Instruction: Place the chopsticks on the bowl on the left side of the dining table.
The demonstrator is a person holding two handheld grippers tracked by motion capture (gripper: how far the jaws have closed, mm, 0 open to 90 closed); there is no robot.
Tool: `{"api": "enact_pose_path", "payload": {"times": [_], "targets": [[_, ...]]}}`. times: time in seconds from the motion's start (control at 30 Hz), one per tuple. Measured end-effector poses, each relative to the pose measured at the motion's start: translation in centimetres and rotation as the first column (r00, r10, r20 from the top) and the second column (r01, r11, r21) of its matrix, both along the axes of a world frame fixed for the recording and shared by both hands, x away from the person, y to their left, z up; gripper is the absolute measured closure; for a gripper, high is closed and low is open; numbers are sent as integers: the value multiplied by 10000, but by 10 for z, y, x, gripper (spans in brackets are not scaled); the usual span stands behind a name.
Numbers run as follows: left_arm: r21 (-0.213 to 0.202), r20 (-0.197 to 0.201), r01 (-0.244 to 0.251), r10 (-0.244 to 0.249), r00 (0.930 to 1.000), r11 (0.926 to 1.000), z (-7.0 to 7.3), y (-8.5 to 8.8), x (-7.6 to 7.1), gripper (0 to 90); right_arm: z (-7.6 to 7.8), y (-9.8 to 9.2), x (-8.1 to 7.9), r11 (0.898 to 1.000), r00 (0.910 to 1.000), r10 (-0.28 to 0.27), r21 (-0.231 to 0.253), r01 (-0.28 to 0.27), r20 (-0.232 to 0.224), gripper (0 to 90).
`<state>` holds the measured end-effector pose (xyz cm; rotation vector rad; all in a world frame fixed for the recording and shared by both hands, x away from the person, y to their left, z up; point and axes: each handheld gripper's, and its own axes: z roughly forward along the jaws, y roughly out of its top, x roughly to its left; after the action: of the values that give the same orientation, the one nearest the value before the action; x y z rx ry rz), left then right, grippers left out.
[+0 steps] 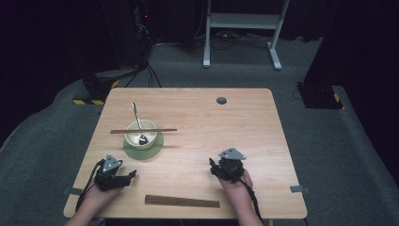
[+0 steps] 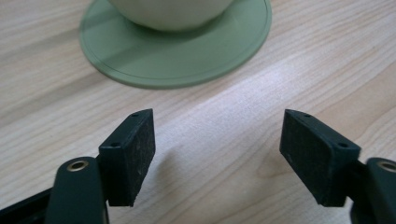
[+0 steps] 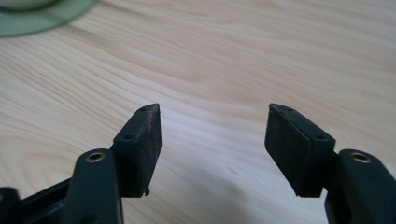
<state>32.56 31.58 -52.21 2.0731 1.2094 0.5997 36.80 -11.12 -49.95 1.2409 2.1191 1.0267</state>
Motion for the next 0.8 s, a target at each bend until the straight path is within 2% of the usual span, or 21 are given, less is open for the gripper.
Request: {"api": "enact_pose_path", "payload": {"times": [0.03,0.07,0.2,0.23,0.27,0.33,0.37,0.4,0.43,0.5,0.57,0.67,0.8], "targets": [[0,0,0,0,10000,10000,0,0,0,250,0,0,0,10000,10000,0,0,0,0,351],[-58,-50,-47,47,10000,10000,-2,-2,0,238,-2,-21,-3,9994,9993,-348,-20,348,-116,341],[-220,60,-6,7,10000,9998,-4,-8,2,223,-12,-58,-9,9956,9952,-937,-74,935,-298,322],[-220,60,-6,7,10000,9998,-4,-8,2,215,-12,-58,-9,9956,9952,-937,-74,935,-298,322],[-306,64,10,-8,10000,9995,-5,-9,3,214,-16,-73,-10,9927,9914,-1204,-67,1202,-514,302],[-437,-53,-39,36,10000,9990,-5,-12,5,214,-18,-79,-10,9910,9892,-1337,-136,1331,-604,297],[-478,-91,37,-41,10000,9989,-5,-13,6,216,-22,-89,-9,9879,9840,-1551,-187,1540,-875,290],[-478,-91,37,-41,10000,9989,-5,-13,6,220,-22,-89,-9,9879,9840,-1551,-187,1540,-875,290],[-502,-106,101,-106,9999,9987,-5,-13,7,224,-23,-97,-7,9859,9796,-1651,83,1672,-1148,271],[-550,-134,117,-125,9998,9984,-5,-13,7,224,-23,-101,-6,9839,9779,-1725,260,1767,-1179,276],[-539,-130,144,-151,9998,9984,-5,-13,7,224,-23,-101,-6,9837,9776,-1745,238,1784,-1175,276],[-545,-144,231,-239,9996,9982,-5,-13,7,224,-23,-94,-6,9816,9766,-1900,-381,1871,-1010,267],[-547,-149,489,-498,9986,9973,-5,-12,7,224,-23,-94,-7,9793,9737,-2024,-263,2007,-1051,266]]}}
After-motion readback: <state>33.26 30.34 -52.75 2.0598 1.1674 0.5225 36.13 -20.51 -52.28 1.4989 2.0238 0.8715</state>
